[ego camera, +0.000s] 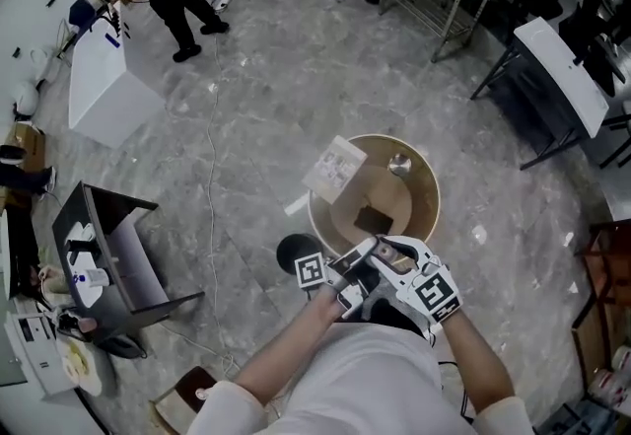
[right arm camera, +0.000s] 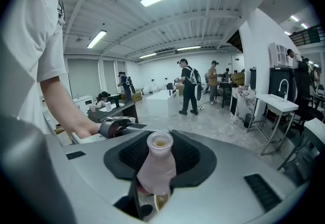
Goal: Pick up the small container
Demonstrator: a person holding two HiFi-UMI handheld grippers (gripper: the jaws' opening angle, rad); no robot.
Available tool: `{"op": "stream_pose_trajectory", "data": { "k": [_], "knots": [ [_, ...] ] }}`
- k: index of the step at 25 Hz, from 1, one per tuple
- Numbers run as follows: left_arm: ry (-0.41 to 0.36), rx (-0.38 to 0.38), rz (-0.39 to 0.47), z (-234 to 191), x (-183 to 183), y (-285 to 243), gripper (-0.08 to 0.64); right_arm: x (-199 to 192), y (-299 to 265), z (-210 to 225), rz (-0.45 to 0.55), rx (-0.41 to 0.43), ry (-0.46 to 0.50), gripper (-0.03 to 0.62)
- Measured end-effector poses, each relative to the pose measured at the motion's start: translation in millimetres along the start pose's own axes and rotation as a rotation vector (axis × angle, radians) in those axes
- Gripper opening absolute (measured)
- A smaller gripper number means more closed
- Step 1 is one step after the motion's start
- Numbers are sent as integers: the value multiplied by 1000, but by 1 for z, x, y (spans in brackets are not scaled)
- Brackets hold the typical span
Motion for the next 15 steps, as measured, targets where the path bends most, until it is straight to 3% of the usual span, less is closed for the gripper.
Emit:
{"op": "stream_pose_trajectory", "data": {
  "k": [5,15],
  "knots": [
    [-7,-15,-9,6,-48,-5,327,0,47,-15,13,-6,4,147],
    [-6,-46,56,-3,-136,9,327,-17,120,-49,28,68,61,147]
  ]
}}
Point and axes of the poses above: the fingertips, and each gripper's own axes: y backward along the fingers, z to its right, x out of its top, the point moved 8 cm from there along y, backward along the fingers, and after that the axes turned 3 degrees about -x, right-handed, at the moved point
